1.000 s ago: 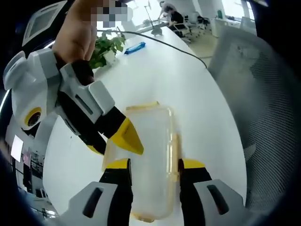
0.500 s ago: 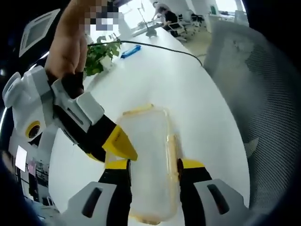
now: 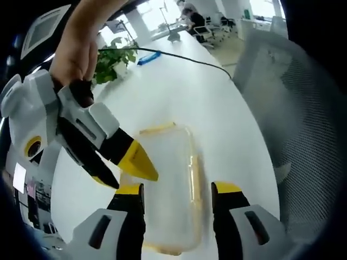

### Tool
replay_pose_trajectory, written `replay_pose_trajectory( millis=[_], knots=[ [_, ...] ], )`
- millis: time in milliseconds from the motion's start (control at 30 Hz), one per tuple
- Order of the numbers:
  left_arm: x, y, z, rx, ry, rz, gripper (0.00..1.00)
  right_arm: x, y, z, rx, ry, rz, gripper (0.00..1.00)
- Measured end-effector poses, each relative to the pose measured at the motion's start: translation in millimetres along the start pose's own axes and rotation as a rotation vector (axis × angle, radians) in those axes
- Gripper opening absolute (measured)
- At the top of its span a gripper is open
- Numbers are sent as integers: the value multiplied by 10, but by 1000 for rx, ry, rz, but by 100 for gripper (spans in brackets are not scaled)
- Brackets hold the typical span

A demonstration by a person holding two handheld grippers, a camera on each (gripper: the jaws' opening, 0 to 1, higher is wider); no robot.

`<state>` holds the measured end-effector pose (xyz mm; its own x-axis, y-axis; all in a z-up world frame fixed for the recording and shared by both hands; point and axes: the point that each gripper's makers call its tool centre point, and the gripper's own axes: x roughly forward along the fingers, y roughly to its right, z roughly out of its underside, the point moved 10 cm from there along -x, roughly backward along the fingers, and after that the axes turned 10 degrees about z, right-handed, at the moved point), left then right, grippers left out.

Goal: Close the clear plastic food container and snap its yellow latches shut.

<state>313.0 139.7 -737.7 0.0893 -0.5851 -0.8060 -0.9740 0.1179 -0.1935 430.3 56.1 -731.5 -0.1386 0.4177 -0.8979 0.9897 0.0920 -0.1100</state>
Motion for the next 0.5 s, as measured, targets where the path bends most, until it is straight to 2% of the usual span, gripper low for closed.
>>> replay_pose_trajectory(
  millis=[433,500],
  knots=[
    [-49,-24,20,3,-37,41,45,-45,-50,-45,-14,2,25,50],
    [-85,-63,10,-20,-24,47,44,-54,-67,-60,-11,3,29,51]
  ],
)
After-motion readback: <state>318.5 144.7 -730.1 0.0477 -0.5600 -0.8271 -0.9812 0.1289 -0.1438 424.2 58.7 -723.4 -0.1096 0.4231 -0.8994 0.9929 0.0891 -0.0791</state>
